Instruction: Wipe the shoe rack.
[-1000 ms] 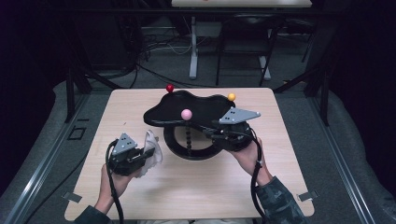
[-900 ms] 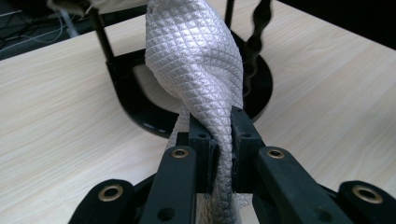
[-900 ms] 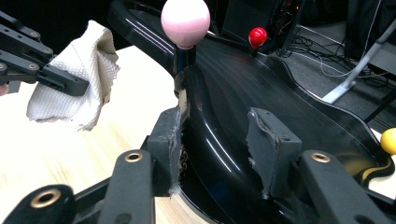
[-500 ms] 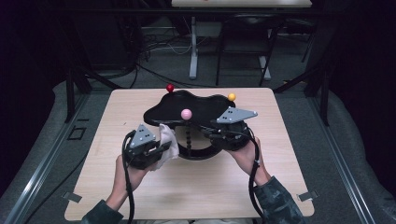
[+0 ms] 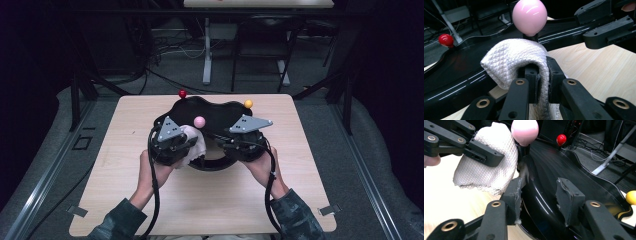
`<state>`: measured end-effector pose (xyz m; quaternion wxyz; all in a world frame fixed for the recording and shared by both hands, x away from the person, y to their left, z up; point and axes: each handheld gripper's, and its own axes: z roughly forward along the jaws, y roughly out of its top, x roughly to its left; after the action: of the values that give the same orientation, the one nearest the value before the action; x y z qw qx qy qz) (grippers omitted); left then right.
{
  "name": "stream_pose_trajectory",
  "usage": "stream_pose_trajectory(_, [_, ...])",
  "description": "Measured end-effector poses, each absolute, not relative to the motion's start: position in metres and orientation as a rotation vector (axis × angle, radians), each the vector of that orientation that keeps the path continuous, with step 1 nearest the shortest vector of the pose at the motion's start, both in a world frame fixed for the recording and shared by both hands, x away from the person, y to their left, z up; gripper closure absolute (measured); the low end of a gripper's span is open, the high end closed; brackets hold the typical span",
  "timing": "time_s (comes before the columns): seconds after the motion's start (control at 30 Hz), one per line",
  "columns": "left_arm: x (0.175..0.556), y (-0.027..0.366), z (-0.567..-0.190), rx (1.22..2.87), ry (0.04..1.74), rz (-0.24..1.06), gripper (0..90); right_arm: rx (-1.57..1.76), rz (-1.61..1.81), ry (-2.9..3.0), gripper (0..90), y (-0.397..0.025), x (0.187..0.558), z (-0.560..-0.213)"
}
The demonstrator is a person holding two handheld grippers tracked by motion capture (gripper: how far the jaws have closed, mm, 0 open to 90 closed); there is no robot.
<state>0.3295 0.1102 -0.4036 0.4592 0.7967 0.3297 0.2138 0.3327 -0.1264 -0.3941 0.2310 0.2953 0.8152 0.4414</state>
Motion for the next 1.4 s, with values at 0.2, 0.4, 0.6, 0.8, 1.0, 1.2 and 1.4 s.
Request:
stream_pose_trajectory(0.2, [0.325, 0.127, -0.401, 1.948, 0.827, 0.544, 81.8, 0.807, 1.209, 2.242, 56.0, -0.126, 0.333, -0.394])
stream_pose_trajectory(0.4, [0.321, 0.144, -0.398, 1.932, 0.848, 0.561, 81.9, 0.807, 1.206, 2.241, 56.1, -0.126, 0.333, -0.394])
stream_pose_trajectory(0.6, [0.320, 0.165, -0.394, 1.938, 0.875, 0.597, 81.8, 0.804, 1.199, 2.240, 56.2, -0.125, 0.332, -0.394])
stream_pose_trajectory(0.8, [0.322, 0.179, -0.392, 1.941, 0.913, 0.633, 81.9, 0.800, 1.198, 2.241, 56.6, -0.125, 0.332, -0.394])
stream_pose_trajectory(1.0, [0.335, 0.200, -0.394, 1.917, 0.996, 0.661, 81.9, 0.799, 1.196, 2.240, 56.7, -0.125, 0.332, -0.394])
stream_pose_trajectory(1.2, [0.349, 0.216, -0.400, 1.894, 1.076, 0.665, 81.8, 0.797, 1.196, 2.241, 56.6, -0.125, 0.332, -0.394])
stream_pose_trajectory(1.4, [0.346, 0.215, -0.399, 1.896, 1.060, 0.665, 81.9, 0.800, 1.190, 2.232, 56.7, -0.125, 0.332, -0.394])
